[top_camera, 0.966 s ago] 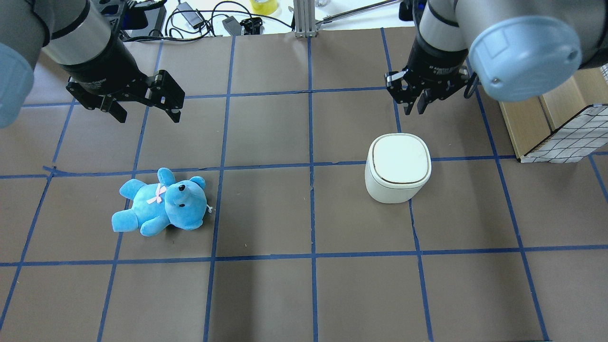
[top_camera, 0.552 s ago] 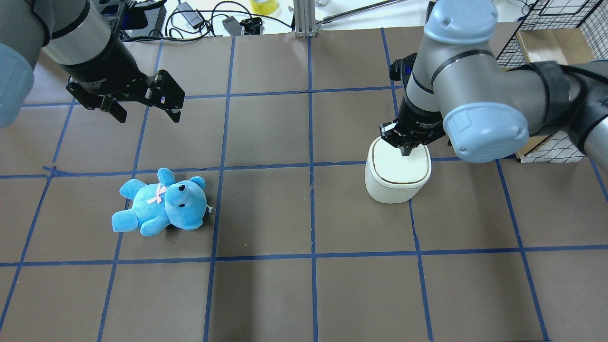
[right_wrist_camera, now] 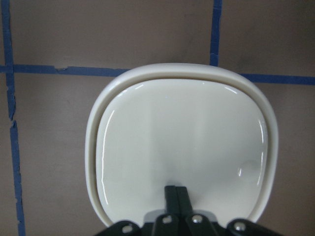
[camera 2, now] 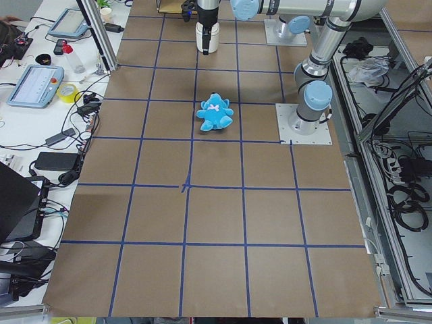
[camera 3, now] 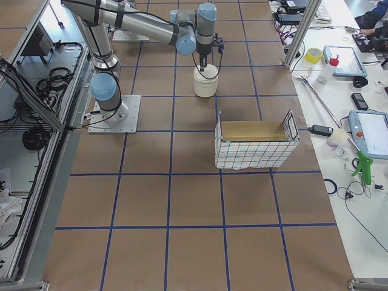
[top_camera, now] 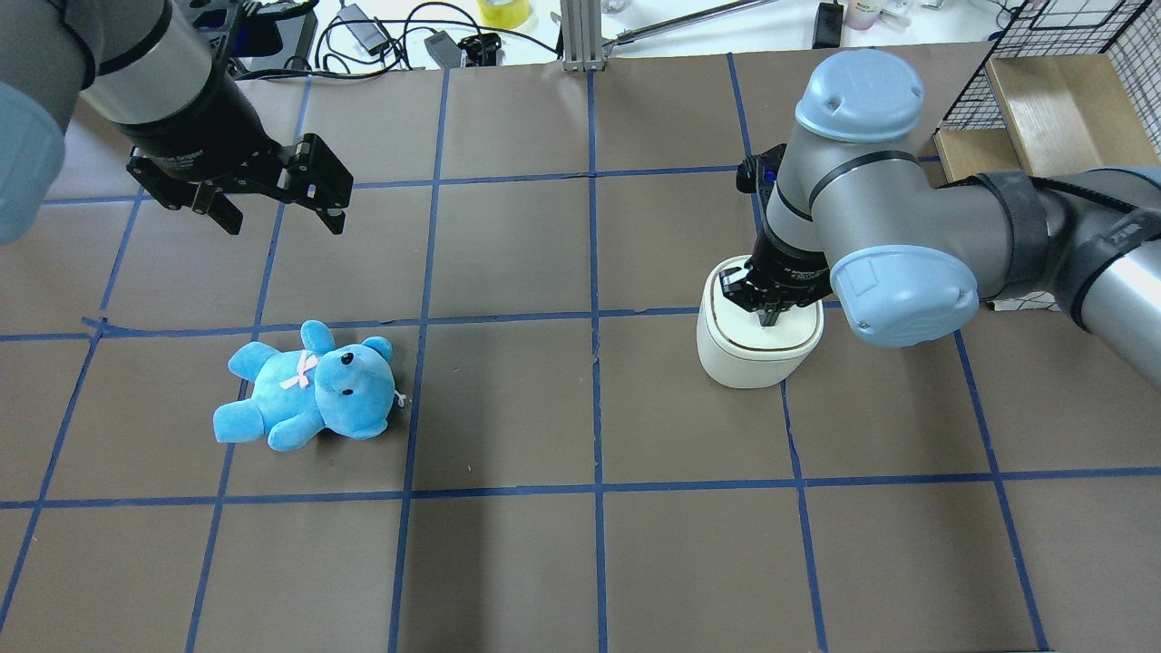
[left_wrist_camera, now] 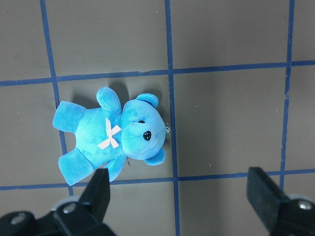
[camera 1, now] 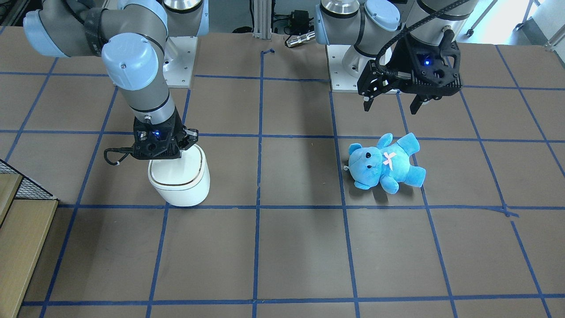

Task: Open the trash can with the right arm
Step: 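Press the right gripper down on the lid's near edge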

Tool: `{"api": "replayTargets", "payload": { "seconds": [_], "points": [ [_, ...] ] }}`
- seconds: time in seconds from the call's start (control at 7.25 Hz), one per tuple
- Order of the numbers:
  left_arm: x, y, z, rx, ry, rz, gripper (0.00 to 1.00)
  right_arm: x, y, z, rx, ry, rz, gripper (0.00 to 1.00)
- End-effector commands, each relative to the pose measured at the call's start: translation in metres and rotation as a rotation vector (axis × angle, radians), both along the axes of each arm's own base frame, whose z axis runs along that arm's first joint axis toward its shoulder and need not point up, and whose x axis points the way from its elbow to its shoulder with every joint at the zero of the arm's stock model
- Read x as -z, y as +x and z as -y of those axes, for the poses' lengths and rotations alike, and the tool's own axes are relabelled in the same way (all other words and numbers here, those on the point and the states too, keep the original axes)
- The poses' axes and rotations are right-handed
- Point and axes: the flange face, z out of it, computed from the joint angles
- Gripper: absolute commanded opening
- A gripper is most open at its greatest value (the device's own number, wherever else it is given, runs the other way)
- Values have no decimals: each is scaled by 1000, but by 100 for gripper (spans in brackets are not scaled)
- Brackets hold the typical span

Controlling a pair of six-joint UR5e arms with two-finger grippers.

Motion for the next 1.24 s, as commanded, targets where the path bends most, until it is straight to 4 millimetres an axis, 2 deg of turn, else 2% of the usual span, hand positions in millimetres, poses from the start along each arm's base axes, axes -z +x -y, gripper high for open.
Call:
{"api": "replayTargets", "payload": {
  "seconds": [0.0,0.69,0.83,0.97,1.1],
  "points": [
    [0,0,0,0,0,0,100,2,0,4,-3,-4,-8,0],
    [0,0,0,0,0,0,100,6,0,2,-1,6,0,0],
    [0,0,0,0,0,0,100,-6,0,7,9,-24,-5,1],
    [0,0,0,0,0,0,100,-29,0,16,14,-91,-2,81],
    [0,0,0,0,0,0,100,-64,4,21,13,-160,17,100]
  ]
}}
